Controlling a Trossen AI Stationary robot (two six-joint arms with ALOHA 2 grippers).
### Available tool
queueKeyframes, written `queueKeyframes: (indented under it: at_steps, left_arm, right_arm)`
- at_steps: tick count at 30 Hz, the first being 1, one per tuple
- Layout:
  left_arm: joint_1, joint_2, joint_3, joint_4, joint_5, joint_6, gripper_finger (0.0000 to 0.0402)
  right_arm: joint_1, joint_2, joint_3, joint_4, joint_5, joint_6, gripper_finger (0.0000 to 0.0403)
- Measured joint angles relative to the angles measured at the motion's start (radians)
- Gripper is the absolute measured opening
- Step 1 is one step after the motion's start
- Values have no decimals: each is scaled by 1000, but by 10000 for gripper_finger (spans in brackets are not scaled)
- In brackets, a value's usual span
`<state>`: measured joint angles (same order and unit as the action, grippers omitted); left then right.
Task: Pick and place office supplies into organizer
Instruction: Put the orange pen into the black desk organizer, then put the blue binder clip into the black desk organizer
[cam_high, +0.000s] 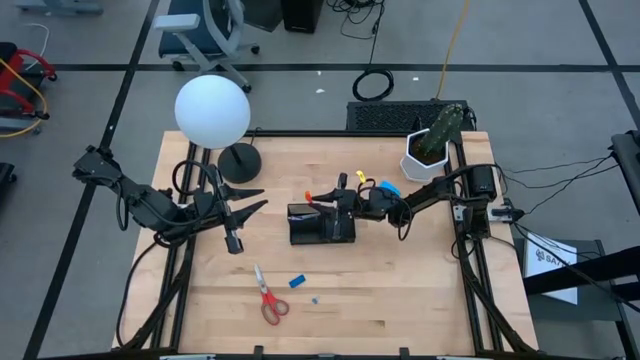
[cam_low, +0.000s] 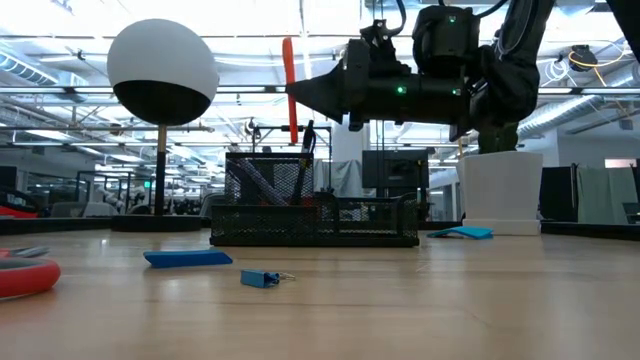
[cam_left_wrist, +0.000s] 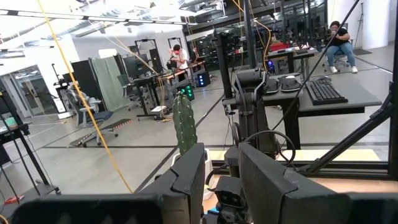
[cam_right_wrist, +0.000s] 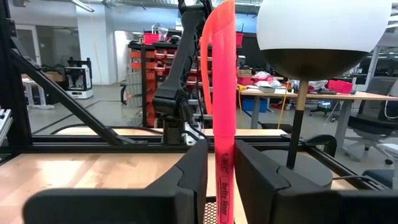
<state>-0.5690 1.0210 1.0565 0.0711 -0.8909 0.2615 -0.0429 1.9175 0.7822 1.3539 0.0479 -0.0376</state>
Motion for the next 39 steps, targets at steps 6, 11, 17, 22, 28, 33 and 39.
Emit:
queueKeyframes:
  at_steps: [6, 11, 17, 22, 28, 33, 39]
  left_arm:
    - [0, 0, 0, 0, 0, 0, 104]
    - [0, 0, 0, 0, 0, 0, 104]
    - [0, 0, 0, 0, 0, 0, 104]
    - [0, 0, 0, 0, 0, 0, 104]
    - [0, 0, 0, 0, 0, 0, 104]
    - [0, 0, 0, 0, 0, 0, 104]
    - [0, 0, 0, 0, 0, 0, 104]
  right_arm:
    - [0, 0, 0, -5, 0, -1, 72]
    - [0, 0, 0, -10, 0, -3, 73]
    - [0, 0, 0, -12, 0, -11, 73]
    - [0, 0, 0, -12, 0, -12, 73]
    - [0, 0, 0, -20, 0, -27, 73]
    - [0, 0, 0, -21, 0, -28, 78]
    - [0, 0, 0, -22, -1, -29, 115]
